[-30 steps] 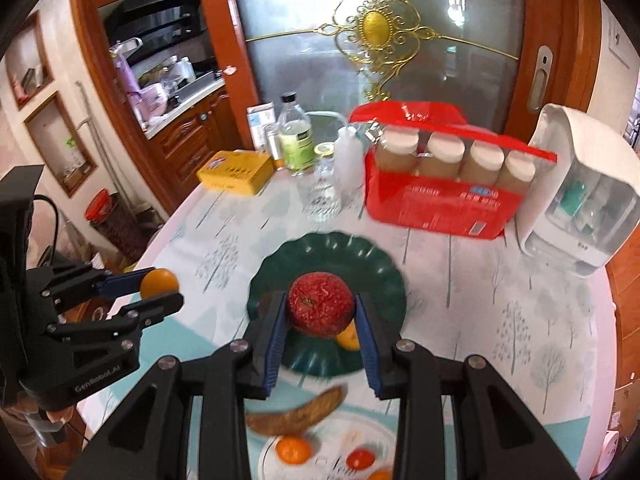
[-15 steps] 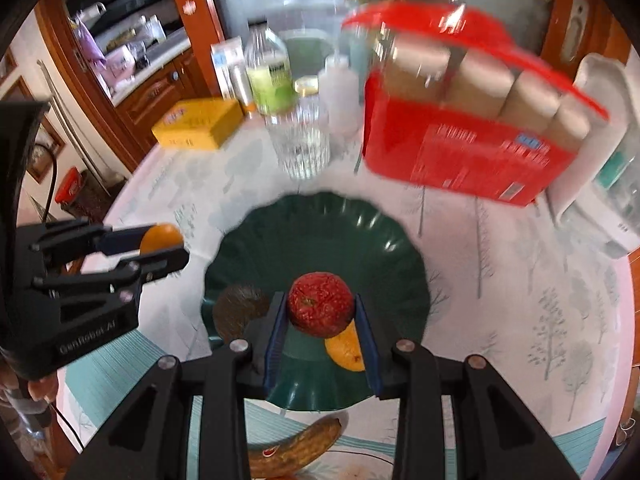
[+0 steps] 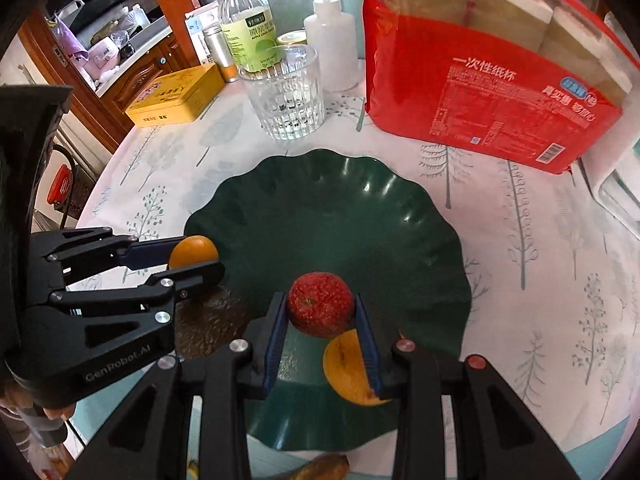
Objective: Organize fruits
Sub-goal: 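Carry the small orange and lychee to the green plate with both tools, then open the left tool on the small orange while the right tool releases the lychee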
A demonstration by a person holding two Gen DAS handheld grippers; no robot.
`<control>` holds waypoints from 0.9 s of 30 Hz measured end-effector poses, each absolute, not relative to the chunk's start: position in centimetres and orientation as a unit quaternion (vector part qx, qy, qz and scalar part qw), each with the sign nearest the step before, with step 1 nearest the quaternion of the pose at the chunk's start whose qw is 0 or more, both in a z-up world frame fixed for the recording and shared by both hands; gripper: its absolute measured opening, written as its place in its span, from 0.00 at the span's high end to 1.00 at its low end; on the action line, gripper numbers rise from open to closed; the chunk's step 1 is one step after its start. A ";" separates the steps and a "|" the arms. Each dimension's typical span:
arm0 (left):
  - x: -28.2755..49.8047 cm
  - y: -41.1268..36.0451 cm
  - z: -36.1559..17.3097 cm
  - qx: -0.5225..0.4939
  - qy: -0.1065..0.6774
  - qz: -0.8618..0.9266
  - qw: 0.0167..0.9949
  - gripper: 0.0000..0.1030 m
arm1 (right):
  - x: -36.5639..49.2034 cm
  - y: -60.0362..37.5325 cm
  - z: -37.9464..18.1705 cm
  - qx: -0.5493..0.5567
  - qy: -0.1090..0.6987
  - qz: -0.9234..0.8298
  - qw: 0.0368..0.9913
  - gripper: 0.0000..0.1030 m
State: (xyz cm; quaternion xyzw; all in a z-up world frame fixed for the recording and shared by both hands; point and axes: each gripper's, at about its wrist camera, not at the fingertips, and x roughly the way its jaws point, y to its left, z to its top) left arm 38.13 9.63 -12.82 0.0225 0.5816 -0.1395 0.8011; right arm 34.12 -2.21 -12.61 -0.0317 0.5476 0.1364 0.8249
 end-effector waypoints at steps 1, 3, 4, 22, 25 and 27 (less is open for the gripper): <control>38.2 9.6 -12.9 0.021 0.582 -0.140 0.801 0.70 | 34.3 -2.1 -12.9 -0.033 0.547 0.137 0.825 0.67; 38.5 9.6 -13.2 0.016 0.583 -0.142 0.800 0.70 | 34.5 -2.1 -13.3 -0.036 0.547 0.136 0.825 0.67; 38.6 9.5 -13.3 0.015 0.583 -0.143 0.800 0.70 | 34.6 -2.0 -13.6 -0.036 0.548 0.135 0.825 0.67; 38.5 9.7 -13.9 0.007 0.571 -0.108 0.814 0.30 | 35.9 -3.0 -15.9 -0.037 0.557 0.122 0.820 0.63; 38.2 10.1 -13.5 0.004 0.565 -0.104 0.819 0.23 | 35.9 -3.7 -15.8 -0.017 0.558 0.124 0.820 0.54; 38.0 10.2 -13.3 0.007 0.561 -0.104 0.821 0.21 | 35.8 -3.9 -15.6 -0.014 0.554 0.123 0.824 0.52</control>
